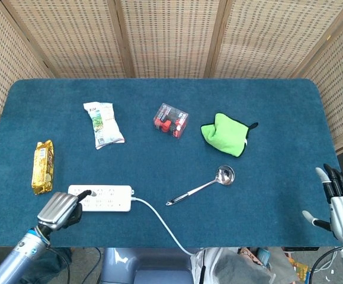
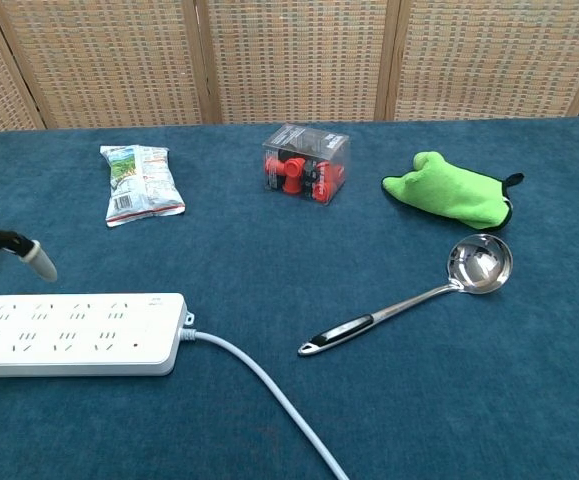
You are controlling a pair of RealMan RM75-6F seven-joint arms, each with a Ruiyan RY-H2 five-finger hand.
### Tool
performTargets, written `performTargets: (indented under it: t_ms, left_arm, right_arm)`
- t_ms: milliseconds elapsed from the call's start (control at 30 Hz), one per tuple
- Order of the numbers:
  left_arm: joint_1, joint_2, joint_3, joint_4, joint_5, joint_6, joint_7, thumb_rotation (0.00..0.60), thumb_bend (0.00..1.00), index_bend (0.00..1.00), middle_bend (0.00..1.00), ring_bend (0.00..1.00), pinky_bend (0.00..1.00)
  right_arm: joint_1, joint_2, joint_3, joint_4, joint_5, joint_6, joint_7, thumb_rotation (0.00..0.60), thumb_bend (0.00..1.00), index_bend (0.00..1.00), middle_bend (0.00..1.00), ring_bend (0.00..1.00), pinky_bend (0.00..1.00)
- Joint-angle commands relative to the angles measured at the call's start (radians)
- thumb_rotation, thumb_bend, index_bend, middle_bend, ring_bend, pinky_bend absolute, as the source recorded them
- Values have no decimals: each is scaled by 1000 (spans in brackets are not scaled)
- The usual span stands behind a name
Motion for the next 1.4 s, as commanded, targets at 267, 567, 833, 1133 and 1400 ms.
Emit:
performTargets:
  t_ms: [267, 567, 833, 1133, 1400]
  left_arm:
    - [-102, -184, -17, -16, -290, -9, 280, 600, 1000, 264, 1000, 1000, 1000]
    - [-148, -262, -26, 15, -389, 38, 364, 600, 1000, 262, 1000, 1000, 1000]
    - [-165, -282, -22, 32, -419, 61, 376, 600, 1000, 261, 1000, 1000, 1000]
    - [-185, -305, -6, 52, -439, 64, 377, 600, 1000, 261, 1000, 1000, 1000]
    - [-208, -315, 16, 61, -486, 49, 386, 600, 1000, 262, 1000, 1000, 1000]
  right_arm:
    - [4, 11, 3, 4, 14, -16, 33, 600, 0, 0, 0, 0, 0]
    - [4, 18, 4, 3, 20, -20, 47, 600, 0, 0, 0, 0, 0]
    - [5, 21, 5, 3, 24, -26, 52, 600, 0, 0, 0, 0, 0]
    - [4, 21, 4, -1, 22, -24, 52, 600, 0, 0, 0, 0, 0]
    - [4, 24, 5, 0, 24, -25, 60, 600, 0, 0, 0, 0, 0]
